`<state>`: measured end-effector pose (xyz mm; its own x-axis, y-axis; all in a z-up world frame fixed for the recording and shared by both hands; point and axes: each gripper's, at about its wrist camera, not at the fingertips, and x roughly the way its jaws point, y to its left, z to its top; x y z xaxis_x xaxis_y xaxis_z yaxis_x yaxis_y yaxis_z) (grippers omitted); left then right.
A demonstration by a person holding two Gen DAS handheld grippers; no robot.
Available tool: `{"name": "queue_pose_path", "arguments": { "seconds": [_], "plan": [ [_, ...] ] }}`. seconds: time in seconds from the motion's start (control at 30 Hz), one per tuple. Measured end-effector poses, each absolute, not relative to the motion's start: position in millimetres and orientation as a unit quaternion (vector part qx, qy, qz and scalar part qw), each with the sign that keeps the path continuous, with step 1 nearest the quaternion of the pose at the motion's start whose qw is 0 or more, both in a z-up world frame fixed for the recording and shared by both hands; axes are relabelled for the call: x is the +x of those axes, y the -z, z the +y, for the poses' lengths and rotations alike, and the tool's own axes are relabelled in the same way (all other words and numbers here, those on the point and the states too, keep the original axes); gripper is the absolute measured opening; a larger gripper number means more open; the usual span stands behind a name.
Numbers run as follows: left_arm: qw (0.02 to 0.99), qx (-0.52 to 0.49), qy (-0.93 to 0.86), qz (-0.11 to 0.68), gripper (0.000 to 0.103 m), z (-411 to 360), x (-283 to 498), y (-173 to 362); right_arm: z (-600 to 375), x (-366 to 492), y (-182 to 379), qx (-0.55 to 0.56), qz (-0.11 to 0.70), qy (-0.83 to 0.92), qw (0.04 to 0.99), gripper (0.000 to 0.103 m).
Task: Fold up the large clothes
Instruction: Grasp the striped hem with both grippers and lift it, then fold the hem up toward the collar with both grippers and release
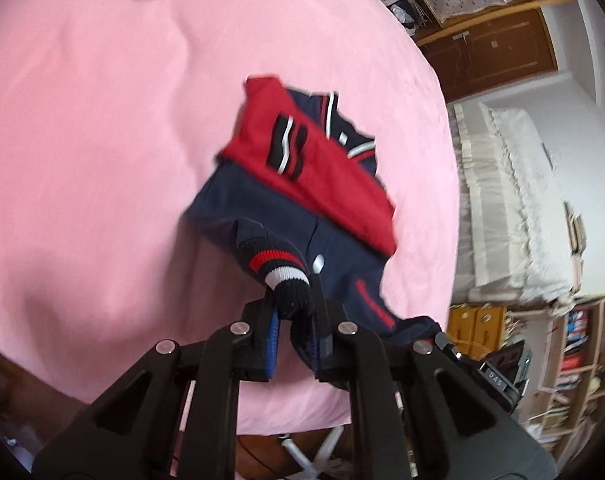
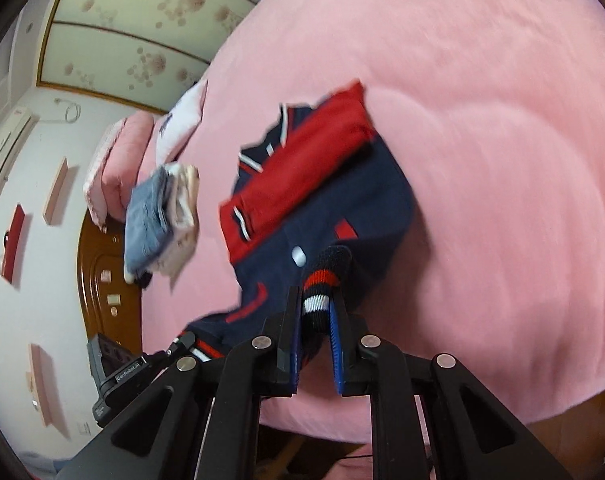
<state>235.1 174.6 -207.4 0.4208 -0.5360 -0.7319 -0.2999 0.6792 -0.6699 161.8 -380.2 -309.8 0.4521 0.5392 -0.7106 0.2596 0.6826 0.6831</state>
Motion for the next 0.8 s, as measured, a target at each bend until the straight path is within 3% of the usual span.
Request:
{"name": "queue_pose_path", "arguments": {
  "seconds": [0.27, 0.7, 0.8],
  "plan": [
    [0.755, -0.375, 0.107, 0.528, 0.009, 189, 342, 189, -384, 242, 262, 0.415, 0.459, -0.04, 0.785, 0.012],
    [0.74, -0.353, 0.019, 0.572, 0.011, 172, 450, 248, -385, 382, 313, 0.389, 0.499, -0.011, 0.774, 0.012],
    [0.745, -0.349, -0.014, 0.569, 0.024, 170, 461, 249, -385, 403, 319, 0.374, 0.512, -0.011, 0.774, 0.013]
  ]
}}
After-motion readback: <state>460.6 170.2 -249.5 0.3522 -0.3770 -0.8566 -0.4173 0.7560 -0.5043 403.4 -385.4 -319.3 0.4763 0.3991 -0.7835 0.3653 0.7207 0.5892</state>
